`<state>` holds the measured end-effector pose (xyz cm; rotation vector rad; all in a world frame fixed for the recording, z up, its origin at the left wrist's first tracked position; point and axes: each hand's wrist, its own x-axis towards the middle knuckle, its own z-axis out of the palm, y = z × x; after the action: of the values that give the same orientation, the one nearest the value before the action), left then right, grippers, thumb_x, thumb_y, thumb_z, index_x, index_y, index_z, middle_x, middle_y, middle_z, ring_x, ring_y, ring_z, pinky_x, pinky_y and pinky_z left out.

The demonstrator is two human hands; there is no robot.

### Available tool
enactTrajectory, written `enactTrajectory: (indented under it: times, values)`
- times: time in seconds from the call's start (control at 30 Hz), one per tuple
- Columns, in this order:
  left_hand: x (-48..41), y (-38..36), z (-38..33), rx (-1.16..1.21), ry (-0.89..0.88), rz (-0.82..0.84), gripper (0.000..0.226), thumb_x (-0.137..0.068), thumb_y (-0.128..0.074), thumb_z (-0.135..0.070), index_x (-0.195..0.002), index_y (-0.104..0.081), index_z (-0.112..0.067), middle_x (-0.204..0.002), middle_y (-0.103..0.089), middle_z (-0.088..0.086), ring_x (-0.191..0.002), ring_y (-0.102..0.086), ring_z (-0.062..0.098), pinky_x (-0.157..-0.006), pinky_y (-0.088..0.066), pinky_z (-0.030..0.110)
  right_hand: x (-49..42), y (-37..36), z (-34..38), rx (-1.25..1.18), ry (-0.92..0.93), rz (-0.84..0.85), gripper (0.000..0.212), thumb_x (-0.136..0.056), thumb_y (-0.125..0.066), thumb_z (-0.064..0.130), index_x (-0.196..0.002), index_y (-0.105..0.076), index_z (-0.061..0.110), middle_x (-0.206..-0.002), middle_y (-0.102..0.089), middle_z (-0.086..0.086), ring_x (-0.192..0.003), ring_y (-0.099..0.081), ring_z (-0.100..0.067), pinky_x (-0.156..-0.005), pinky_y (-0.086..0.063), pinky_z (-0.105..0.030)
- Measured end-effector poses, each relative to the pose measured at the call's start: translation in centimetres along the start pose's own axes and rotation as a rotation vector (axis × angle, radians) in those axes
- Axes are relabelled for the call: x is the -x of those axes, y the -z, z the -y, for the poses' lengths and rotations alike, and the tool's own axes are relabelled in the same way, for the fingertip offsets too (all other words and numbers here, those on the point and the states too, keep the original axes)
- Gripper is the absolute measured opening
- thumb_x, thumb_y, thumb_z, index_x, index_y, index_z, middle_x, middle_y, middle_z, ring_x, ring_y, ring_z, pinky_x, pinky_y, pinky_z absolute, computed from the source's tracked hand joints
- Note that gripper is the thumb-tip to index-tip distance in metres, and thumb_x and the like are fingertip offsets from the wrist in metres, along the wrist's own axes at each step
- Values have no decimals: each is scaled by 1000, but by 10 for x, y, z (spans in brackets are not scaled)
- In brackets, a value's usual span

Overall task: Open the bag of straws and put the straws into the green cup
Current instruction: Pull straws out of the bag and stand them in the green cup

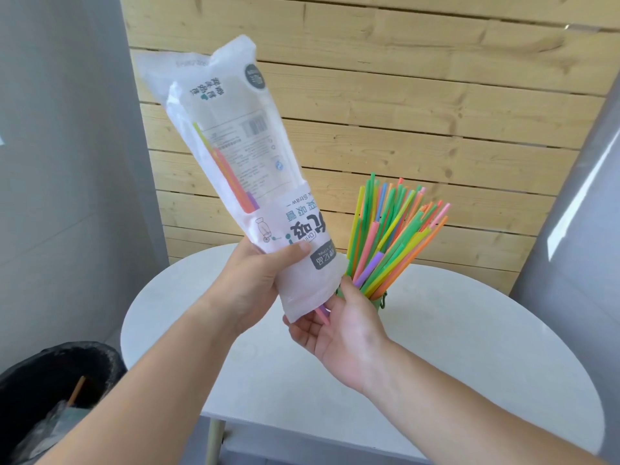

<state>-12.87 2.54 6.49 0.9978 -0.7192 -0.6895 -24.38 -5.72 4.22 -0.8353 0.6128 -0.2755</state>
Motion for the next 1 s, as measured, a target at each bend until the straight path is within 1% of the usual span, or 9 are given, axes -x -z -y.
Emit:
enactTrajectory:
  times: [0.13, 0.23, 0.33, 0.43, 0.53, 0.67, 0.77, 0.87, 1.0]
  values:
    - [-1, 5, -3, 21, -60, -15, 42, -91, -66, -4, -132, -61, 4, -122, -72, 19, -112, -71, 32, -100, -58, 44, 1, 0, 2, 11, -23, 7, 61, -106, -35, 46, -107, -66, -6, -72, -68, -17, -68, -70, -32, -55, -58, -32]
    - [-1, 6, -8, 29, -94, -4, 39, -90, -65, -2, -129, -64, -1, -119, -74, 14, -110, -71, 28, -96, -59, 39, 0, 1, 2, -32, -11, -15, 50, -105, -41, 37, -113, -62, -7, -81, -66, -21, -65, -70, -32, -53, -59, -32]
    - [0, 6, -12, 35, -106, 7, 38, -89, -65, -1, -128, -65, -3, -119, -74, 13, -110, -71, 27, -94, -59, 38, -2, 4, 2, -79, 5, -15, 49, -104, -44, 36, -114, -63, -8, -83, -67, -21, -64, -70, -31, -55, -60, -32]
    - [-1, 7, -16, 48, -123, -15, 34, -89, -66, 0, -122, -69, -9, -119, -75, 11, -111, -72, 26, -97, -58, 40, -2, 6, 3, -109, 4, -9, 41, -101, -51, 32, -109, -63, -6, -87, -67, -22, -66, -69, -31, -55, -59, -31]
    - [-2, 10, -18, 68, -153, -32, 32, -94, -61, 0, -121, -71, -14, -120, -74, 10, -114, -70, 27, -103, -55, 45, -1, 6, 3, -82, -3, -8, 31, -97, -60, 27, -102, -67, -3, -81, -68, -18, -58, -65, -22, -48, -54, -25]
    - [-3, 17, -20, 98, -188, -58, 30, -95, -58, -2, -123, -66, -10, -117, -71, 10, -113, -67, 29, -105, -52, 47, -3, 6, 5, -78, 44, -7, 17, -92, -69, 17, -97, -73, 1, -73, -66, -9, -53, -59, -12, -46, -50, -20]
    - [-5, 21, -21, 151, -206, -117, 31, -96, -58, -3, -126, -62, -9, -117, -68, 10, -115, -65, 29, -108, -51, 48, -3, 7, 9, -110, 89, -5, 5, -91, -69, 7, -89, -68, 3, -71, -65, -8, -55, -62, -12, -49, -53, -20]
    - [-4, 24, -23, 239, -194, -188, 28, -99, -55, -1, -124, -63, -10, -113, -72, 5, -110, -70, 23, -98, -58, 41, -1, 8, 14, -103, 142, -12, 9, -90, -69, 6, -82, -65, 5, -68, -65, -8, -57, -64, -14, -52, -55, -21]
    - [-2, 26, -26, 282, -181, -232, 22, -101, -53, -3, -121, -60, -8, -101, -74, 1, -100, -73, 20, -89, -59, 37, 6, 12, 24, -62, 201, -43, 3, -90, -70, 5, -87, -68, 3, -67, -65, -6, -58, -63, -13, -52, -56, -20]
